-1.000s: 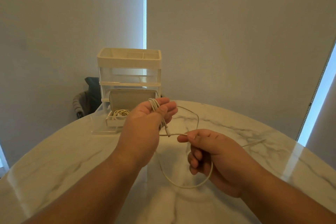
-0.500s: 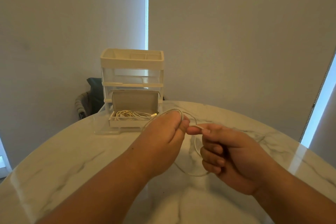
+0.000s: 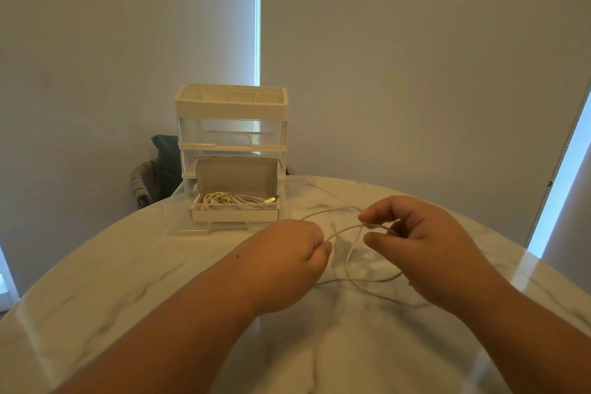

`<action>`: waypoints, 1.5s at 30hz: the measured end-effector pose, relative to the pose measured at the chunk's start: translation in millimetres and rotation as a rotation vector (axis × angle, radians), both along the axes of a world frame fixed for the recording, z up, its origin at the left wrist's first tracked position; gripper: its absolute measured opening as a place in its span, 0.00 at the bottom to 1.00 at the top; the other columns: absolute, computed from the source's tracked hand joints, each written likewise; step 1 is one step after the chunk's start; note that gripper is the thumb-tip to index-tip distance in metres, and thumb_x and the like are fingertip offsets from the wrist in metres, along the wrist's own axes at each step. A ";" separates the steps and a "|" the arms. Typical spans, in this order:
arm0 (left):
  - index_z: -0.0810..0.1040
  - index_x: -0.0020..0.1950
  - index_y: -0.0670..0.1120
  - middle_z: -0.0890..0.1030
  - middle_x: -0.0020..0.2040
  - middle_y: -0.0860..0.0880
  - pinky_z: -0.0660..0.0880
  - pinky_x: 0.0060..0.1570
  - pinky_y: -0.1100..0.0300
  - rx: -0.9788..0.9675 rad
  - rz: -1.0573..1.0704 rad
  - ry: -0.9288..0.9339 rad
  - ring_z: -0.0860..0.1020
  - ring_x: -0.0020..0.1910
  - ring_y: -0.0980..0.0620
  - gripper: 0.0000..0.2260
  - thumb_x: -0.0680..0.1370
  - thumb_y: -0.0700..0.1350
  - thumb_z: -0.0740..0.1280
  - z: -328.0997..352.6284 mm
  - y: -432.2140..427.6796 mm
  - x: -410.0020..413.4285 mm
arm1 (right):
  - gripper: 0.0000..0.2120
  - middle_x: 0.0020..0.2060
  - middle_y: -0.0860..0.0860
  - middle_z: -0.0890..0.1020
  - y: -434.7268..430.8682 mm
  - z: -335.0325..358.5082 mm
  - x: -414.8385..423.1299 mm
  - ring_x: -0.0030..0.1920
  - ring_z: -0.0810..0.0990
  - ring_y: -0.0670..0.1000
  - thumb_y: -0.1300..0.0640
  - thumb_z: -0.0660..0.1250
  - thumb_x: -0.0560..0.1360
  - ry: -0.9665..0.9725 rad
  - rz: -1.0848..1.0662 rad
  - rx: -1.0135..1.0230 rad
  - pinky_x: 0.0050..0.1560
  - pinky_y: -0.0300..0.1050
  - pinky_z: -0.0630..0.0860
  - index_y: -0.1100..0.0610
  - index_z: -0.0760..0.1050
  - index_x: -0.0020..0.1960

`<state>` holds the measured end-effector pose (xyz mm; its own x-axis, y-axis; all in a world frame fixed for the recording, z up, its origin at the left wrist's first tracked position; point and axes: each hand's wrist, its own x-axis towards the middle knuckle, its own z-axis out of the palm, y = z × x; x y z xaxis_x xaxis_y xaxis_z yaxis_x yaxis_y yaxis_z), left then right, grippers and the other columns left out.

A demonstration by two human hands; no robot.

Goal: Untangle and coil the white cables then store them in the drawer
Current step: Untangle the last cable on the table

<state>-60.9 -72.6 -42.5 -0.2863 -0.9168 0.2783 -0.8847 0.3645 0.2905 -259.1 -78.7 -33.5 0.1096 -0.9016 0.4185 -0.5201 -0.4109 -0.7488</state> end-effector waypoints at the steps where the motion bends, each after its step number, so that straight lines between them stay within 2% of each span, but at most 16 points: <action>1: 0.77 0.48 0.47 0.78 0.43 0.49 0.75 0.48 0.51 0.003 -0.007 -0.004 0.75 0.43 0.51 0.17 0.83 0.54 0.54 0.7 0.6 -0.3 | 0.09 0.33 0.45 0.79 -0.5 -0.2 -0.9 0.29 0.75 0.42 0.58 0.73 0.75 0.072 -0.034 -0.039 0.29 0.34 0.71 0.43 0.82 0.44; 4: 0.77 0.47 0.46 0.78 0.43 0.48 0.75 0.48 0.52 0.020 -0.020 -0.009 0.75 0.43 0.51 0.17 0.83 0.54 0.54 1.4 1.8 -1.9 | 0.11 0.33 0.44 0.77 -5.5 -2.5 -1.2 0.30 0.74 0.40 0.59 0.71 0.75 0.115 -0.077 -0.094 0.28 0.31 0.69 0.42 0.81 0.42; 6: 0.77 0.47 0.46 0.77 0.42 0.48 0.75 0.47 0.52 0.037 -0.027 -0.022 0.75 0.43 0.51 0.18 0.83 0.54 0.53 0.4 2.3 -3.9 | 0.11 0.34 0.42 0.78 -7.8 -5.6 0.2 0.34 0.75 0.37 0.58 0.72 0.75 0.122 -0.077 -0.118 0.33 0.27 0.69 0.43 0.81 0.41; 9: 0.77 0.47 0.46 0.77 0.42 0.48 0.74 0.46 0.52 0.041 -0.033 -0.027 0.75 0.43 0.51 0.18 0.83 0.56 0.53 -0.8 2.2 -5.3 | 0.06 0.34 0.40 0.77 -5.8 -8.6 3.6 0.36 0.73 0.33 0.52 0.73 0.74 0.161 -0.043 -0.133 0.34 0.27 0.67 0.42 0.81 0.42; 11: 0.77 0.48 0.47 0.77 0.42 0.48 0.73 0.47 0.52 0.037 -0.027 -0.014 0.75 0.43 0.51 0.18 0.83 0.56 0.53 -0.7 1.9 -4.6 | 0.03 0.36 0.40 0.80 -5.0 -8.1 4.1 0.39 0.75 0.33 0.48 0.74 0.73 0.164 -0.024 -0.131 0.34 0.29 0.66 0.41 0.81 0.42; 17: 0.78 0.46 0.46 0.78 0.40 0.48 0.71 0.41 0.61 0.058 -0.073 0.110 0.74 0.40 0.54 0.19 0.83 0.55 0.54 -1.8 3.3 -9.0 | 0.06 0.37 0.39 0.83 -9.6 -7.6 1.4 0.43 0.78 0.38 0.50 0.73 0.74 0.091 -0.026 -0.134 0.36 0.27 0.69 0.43 0.82 0.39; 20: 0.78 0.43 0.45 0.77 0.37 0.48 0.70 0.38 0.63 0.103 -0.104 0.243 0.73 0.38 0.56 0.19 0.83 0.54 0.55 -0.3 4.7 -8.5 | 0.04 0.40 0.39 0.83 -11.2 -9.4 0.6 0.45 0.78 0.37 0.49 0.72 0.74 0.080 -0.019 -0.142 0.40 0.30 0.70 0.42 0.82 0.40; 22: 0.77 0.39 0.44 0.75 0.33 0.49 0.69 0.33 0.64 0.147 -0.124 0.340 0.71 0.31 0.56 0.19 0.82 0.53 0.56 1.8 6.7 -7.9 | 0.04 0.41 0.39 0.83 -12.0 -10.2 0.0 0.46 0.78 0.37 0.48 0.72 0.74 0.063 -0.009 -0.145 0.41 0.31 0.71 0.42 0.82 0.41; 25: 0.72 0.33 0.47 0.71 0.29 0.48 0.69 0.30 0.61 0.327 -0.195 0.594 0.68 0.27 0.53 0.20 0.83 0.50 0.56 7.9 13.4 -8.3 | 0.04 0.41 0.37 0.83 -13.6 -12.1 -0.8 0.47 0.79 0.36 0.47 0.71 0.74 0.031 0.008 -0.138 0.43 0.29 0.72 0.40 0.82 0.41; 28: 0.69 0.32 0.47 0.63 0.28 0.47 0.65 0.28 0.59 0.502 -0.293 0.870 0.62 0.26 0.51 0.20 0.83 0.48 0.55 12.8 17.7 -8.8 | 0.06 0.42 0.33 0.83 -13.6 -13.3 1.7 0.48 0.79 0.36 0.48 0.69 0.76 0.021 0.051 -0.150 0.43 0.25 0.71 0.41 0.83 0.42; 32: 0.70 0.29 0.47 0.56 0.26 0.51 0.61 0.25 0.63 0.731 -0.412 1.232 0.53 0.26 0.52 0.18 0.78 0.50 0.63 16.4 18.7 -8.4 | 0.10 0.37 0.36 0.82 -13.9 -15.8 5.1 0.41 0.79 0.38 0.50 0.64 0.80 0.035 0.108 -0.089 0.39 0.26 0.69 0.42 0.82 0.45; 34: 0.71 0.29 0.47 0.54 0.26 0.51 0.62 0.24 0.63 0.755 -0.456 1.344 0.52 0.26 0.52 0.16 0.76 0.50 0.62 19.3 20.2 -9.3 | 0.11 0.36 0.40 0.82 -15.2 -17.1 4.3 0.36 0.77 0.39 0.49 0.62 0.81 0.024 0.112 -0.053 0.35 0.28 0.68 0.41 0.81 0.45; 37: 0.72 0.29 0.47 0.54 0.25 0.52 0.64 0.24 0.62 0.737 -0.510 1.505 0.55 0.22 0.55 0.15 0.76 0.49 0.60 23.0 21.5 -9.9 | 0.11 0.36 0.44 0.82 -15.1 -20.1 5.1 0.33 0.76 0.41 0.51 0.61 0.82 -0.072 0.147 0.027 0.37 0.35 0.71 0.43 0.81 0.49; 40: 0.73 0.32 0.46 0.55 0.25 0.54 0.65 0.24 0.62 0.673 -0.539 1.675 0.60 0.20 0.57 0.15 0.77 0.49 0.59 24.8 17.4 -6.0 | 0.11 0.34 0.49 0.82 -14.3 -23.2 10.3 0.33 0.77 0.48 0.59 0.62 0.82 -0.311 0.210 0.186 0.39 0.46 0.75 0.48 0.82 0.50; 42: 0.72 0.33 0.46 0.58 0.23 0.55 0.65 0.24 0.62 0.620 -0.527 1.762 0.61 0.20 0.57 0.15 0.78 0.49 0.59 26.0 13.6 -2.1 | 0.11 0.32 0.54 0.80 -15.1 -22.5 11.2 0.33 0.77 0.52 0.64 0.63 0.81 -0.481 0.250 0.277 0.40 0.50 0.75 0.54 0.82 0.50; 45: 0.72 0.33 0.46 0.60 0.23 0.55 0.65 0.24 0.62 0.545 -0.469 1.870 0.60 0.20 0.57 0.14 0.78 0.48 0.60 26.5 9.4 0.6 | 0.08 0.29 0.56 0.76 -12.7 -17.5 8.2 0.31 0.76 0.54 0.68 0.62 0.79 -0.636 0.357 0.381 0.37 0.49 0.75 0.62 0.79 0.49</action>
